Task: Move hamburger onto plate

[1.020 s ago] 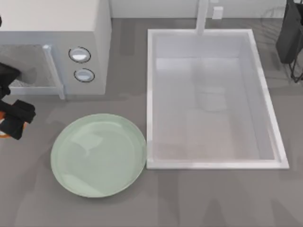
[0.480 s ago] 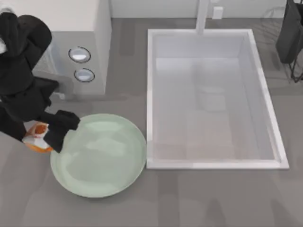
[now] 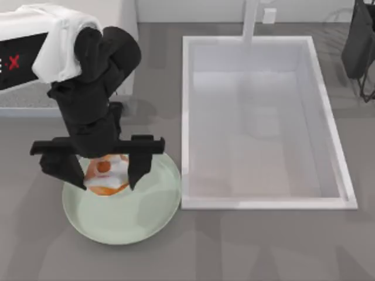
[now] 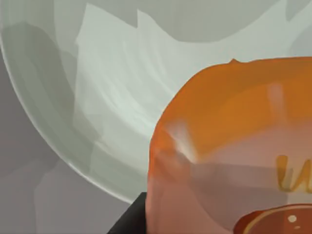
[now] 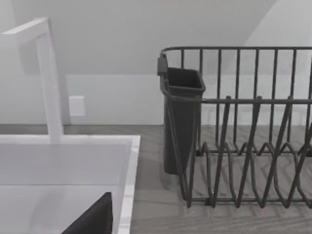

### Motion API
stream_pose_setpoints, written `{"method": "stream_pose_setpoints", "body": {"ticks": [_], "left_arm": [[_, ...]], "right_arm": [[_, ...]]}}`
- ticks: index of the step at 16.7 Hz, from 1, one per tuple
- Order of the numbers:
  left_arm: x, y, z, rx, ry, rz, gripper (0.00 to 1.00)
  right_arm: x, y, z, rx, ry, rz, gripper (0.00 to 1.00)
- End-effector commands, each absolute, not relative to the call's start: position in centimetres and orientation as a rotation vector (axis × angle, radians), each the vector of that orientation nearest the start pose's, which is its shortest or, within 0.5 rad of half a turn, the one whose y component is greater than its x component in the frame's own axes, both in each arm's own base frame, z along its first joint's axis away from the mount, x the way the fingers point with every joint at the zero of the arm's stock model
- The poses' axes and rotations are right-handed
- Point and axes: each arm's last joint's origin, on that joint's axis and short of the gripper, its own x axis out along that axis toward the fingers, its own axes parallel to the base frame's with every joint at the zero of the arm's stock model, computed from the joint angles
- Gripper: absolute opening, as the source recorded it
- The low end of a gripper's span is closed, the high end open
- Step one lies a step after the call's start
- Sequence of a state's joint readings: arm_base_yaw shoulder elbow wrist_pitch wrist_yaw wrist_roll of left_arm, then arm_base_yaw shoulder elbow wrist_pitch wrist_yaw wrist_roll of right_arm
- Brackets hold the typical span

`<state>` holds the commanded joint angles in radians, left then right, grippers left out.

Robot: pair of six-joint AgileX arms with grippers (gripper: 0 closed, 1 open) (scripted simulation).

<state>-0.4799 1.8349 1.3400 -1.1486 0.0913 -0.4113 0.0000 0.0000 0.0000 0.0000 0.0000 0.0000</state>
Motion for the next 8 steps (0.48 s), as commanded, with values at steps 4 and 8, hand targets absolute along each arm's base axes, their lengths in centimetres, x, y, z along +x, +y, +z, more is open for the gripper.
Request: {"method": "stream_pose_setpoints", "body": {"ticks": [4, 8], "left_arm": [[29.84, -16.25, 19.36, -0.004, 1.650, -0.017, 0.00], [29.93, -16.26, 19.37, 0.004, 1.644, -0.013, 0.00]], "right_arm": [[10.57, -0.12, 16.00, 0.000, 0.000, 0.000, 1.00], [10.57, -0.12, 16.00, 0.000, 0.000, 0.000, 1.00]]}}
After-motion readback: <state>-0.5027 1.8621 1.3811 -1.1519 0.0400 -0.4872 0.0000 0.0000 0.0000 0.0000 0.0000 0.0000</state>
